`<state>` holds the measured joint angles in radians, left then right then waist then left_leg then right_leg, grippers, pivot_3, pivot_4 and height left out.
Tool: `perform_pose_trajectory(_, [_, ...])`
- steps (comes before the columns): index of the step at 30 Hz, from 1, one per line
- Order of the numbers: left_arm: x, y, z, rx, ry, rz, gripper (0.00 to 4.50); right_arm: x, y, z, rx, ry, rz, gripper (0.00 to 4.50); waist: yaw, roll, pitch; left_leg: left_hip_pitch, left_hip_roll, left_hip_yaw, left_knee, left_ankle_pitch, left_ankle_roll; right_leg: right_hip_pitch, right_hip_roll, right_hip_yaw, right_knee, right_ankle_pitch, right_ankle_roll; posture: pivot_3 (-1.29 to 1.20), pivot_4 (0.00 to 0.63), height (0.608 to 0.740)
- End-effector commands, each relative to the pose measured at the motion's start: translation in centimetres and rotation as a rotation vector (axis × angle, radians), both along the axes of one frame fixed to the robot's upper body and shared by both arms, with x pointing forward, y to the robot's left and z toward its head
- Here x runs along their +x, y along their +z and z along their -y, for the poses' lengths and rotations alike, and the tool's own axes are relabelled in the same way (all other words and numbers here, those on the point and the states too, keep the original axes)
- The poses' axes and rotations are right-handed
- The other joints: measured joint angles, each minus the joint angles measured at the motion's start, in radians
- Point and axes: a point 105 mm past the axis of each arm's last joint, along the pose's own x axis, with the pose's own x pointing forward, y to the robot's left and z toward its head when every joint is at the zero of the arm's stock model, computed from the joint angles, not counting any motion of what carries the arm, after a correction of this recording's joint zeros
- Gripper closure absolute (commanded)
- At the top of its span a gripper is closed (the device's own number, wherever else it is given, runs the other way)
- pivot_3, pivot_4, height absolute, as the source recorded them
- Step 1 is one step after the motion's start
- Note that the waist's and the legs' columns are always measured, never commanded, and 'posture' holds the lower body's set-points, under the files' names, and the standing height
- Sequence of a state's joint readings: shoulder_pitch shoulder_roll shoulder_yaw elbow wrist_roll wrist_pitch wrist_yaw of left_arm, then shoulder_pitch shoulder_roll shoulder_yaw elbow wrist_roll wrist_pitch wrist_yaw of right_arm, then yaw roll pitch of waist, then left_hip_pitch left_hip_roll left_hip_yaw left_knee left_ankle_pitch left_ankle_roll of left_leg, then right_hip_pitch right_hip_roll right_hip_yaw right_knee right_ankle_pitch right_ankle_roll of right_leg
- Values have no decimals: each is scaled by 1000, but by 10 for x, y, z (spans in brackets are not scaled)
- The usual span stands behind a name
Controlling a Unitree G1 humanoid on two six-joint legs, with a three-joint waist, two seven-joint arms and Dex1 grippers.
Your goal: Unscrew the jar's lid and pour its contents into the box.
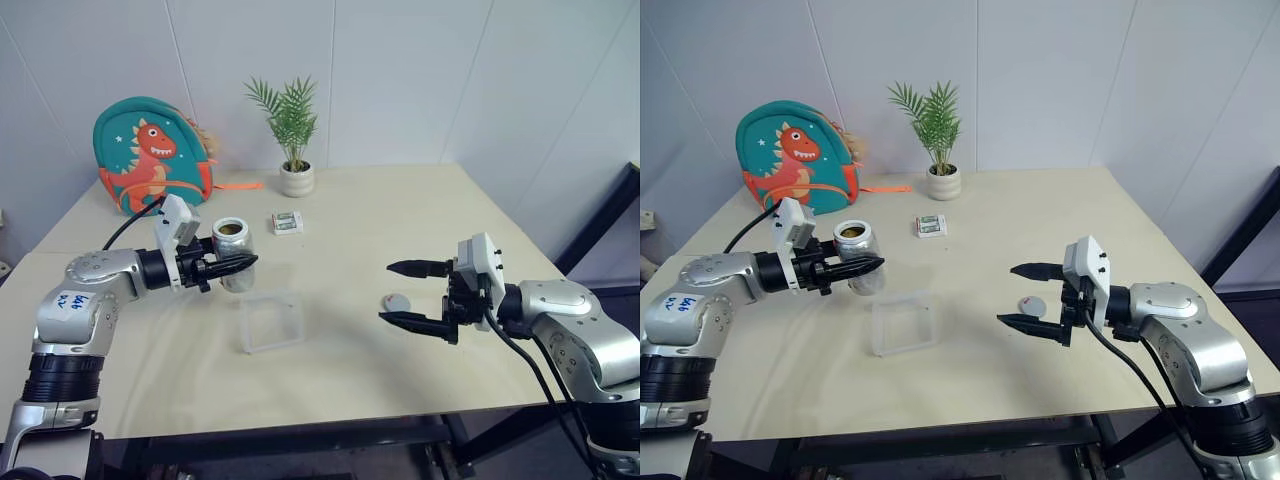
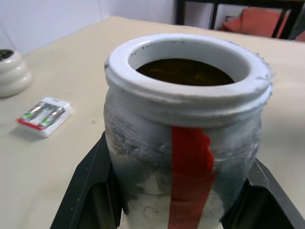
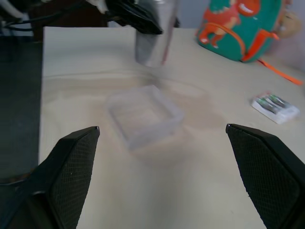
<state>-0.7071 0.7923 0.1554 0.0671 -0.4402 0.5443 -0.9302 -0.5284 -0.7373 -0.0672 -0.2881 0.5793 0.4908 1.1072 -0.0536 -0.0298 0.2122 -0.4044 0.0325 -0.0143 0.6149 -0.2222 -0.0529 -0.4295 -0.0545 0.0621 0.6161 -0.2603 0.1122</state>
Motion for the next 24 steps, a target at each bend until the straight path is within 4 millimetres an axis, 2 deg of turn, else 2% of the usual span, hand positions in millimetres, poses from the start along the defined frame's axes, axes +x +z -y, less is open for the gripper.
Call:
perform_pose_trajectory(1, [-3,7,-6,104,38,97,2490,-7,-1,-2,-26,12,22,17,1,0,0,0,0,0,0,0,0,0,0,0,-1,0,0,0,150,740])
perform_pose_trajectory(5, [1,3,-15,179,111,142,2490,-13,-7,-2,-34,10,5,17,6,0,0,-1,0,1,0,0,0,0,-1,0,-3,0,0,0,150,740])
perform_pose_trajectory(9, [-4,-10,-24,339,143,220,2490,-15,-14,-3,-50,5,0,17,0,0,0,-1,0,1,-1,-1,0,0,-1,0,-3,1,1,0,150,740])
perform_pose_trajectory(13, [6,-7,-33,330,239,282,2490,-13,-16,-7,-31,1,-6,17,6,0,0,-1,0,1,-1,-1,0,0,-1,0,-3,0,1,0,150,740])
perform_pose_trajectory(17, [12,-3,-35,445,302,394,2490,-9,-19,-10,-9,-6,-16,17,10,0,0,-1,0,1,0,-1,0,1,-1,0,-4,0,1,0,150,740])
perform_pose_trajectory(19, [13,3,-33,576,334,519,2490,-6,-21,-11,1,-11,-19,17,12,0,0,-1,0,2,0,-1,0,1,-1,0,-4,1,1,0,150,740])
perform_pose_trajectory(22, [13,15,-28,685,370,678,2490,-2,-22,-15,18,-6,-22,17,14,0,0,-1,0,2,0,-1,0,0,-1,0,-4,1,1,0,150,740])
perform_pose_trajectory(24, [10,20,-22,840,365,840,2490,1,-23,-19,29,-5,-22,17,16,0,0,-1,0,2,0,-1,0,0,-1,0,-4,1,2,0,150,740])
